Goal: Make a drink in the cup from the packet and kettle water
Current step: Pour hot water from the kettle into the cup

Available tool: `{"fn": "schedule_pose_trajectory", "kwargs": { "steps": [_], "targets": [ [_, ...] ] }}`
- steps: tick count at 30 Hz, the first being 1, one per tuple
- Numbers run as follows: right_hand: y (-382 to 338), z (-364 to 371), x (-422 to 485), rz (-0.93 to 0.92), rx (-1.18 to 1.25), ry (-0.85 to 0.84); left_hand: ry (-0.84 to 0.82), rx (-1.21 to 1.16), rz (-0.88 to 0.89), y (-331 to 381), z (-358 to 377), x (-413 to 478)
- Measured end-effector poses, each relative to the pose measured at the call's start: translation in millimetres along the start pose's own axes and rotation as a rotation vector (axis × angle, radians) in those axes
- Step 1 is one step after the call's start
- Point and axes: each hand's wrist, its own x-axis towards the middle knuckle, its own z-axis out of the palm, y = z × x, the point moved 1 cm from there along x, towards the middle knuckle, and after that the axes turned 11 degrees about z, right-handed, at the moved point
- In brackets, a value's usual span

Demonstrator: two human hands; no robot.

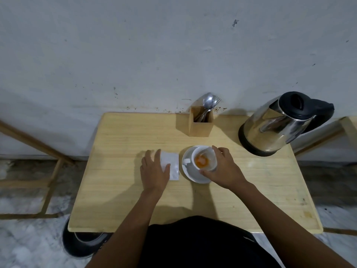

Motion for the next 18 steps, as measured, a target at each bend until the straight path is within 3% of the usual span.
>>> {"fn": "schedule_pose_trajectory", "kwargs": {
  "steps": [4, 18],
  "targets": [
    [-1, -1, 0, -0.007, 0.015, -0.008, -0.166, 0.108, 0.206, -9, 15, -4],
    [0, 2, -5, -0.022, 0.031, 0.005, -0.114, 0.026, 0.182, -4, 15, -2]
  ]
}}
